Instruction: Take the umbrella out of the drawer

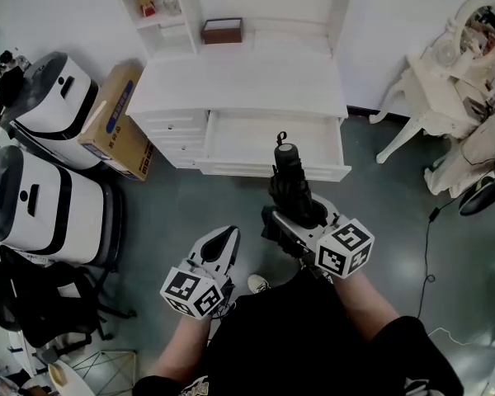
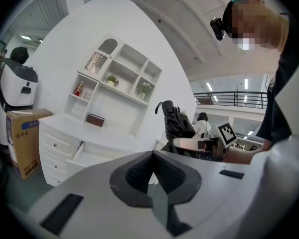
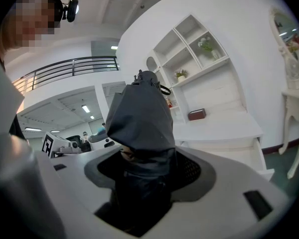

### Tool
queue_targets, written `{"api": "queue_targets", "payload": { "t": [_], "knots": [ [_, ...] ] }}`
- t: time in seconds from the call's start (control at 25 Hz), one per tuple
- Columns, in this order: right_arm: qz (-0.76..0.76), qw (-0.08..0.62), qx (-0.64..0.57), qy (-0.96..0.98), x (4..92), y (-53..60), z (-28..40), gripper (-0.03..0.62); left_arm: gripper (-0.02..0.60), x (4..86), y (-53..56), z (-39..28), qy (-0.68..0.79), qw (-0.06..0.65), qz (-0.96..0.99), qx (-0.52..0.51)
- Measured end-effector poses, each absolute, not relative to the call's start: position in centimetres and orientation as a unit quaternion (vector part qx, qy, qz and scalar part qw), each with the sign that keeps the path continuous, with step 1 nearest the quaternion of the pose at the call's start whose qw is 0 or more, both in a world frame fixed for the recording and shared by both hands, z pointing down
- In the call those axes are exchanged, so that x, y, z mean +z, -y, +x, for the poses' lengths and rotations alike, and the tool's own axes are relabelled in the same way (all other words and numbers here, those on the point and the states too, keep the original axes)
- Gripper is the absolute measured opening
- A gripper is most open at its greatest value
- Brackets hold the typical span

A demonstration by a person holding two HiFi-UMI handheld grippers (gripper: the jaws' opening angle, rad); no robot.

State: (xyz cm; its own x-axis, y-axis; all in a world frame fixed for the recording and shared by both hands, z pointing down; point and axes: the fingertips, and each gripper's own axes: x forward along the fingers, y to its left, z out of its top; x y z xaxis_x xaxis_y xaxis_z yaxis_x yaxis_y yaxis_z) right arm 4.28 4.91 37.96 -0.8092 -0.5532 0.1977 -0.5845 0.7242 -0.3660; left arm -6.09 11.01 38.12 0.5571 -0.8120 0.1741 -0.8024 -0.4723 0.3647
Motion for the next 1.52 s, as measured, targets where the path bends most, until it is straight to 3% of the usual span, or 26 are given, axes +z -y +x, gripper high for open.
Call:
{"api": "queue_targets", "payload": {
  "t": [0.92,1.52],
  "knots": [
    [0.247,0.055,0.232,0.939,39.3,-4.7,16.0,0.270,0.005,38.5,-9.6,6.5,0.513,0.216,0.831,-0.012],
    [0.224,0.055,0.224,0.947,39.3,-6.0,19.3,0.270,0.005,38.4,-11.0,10.1,0.528,0.210,0.823,-0.011]
  ]
}}
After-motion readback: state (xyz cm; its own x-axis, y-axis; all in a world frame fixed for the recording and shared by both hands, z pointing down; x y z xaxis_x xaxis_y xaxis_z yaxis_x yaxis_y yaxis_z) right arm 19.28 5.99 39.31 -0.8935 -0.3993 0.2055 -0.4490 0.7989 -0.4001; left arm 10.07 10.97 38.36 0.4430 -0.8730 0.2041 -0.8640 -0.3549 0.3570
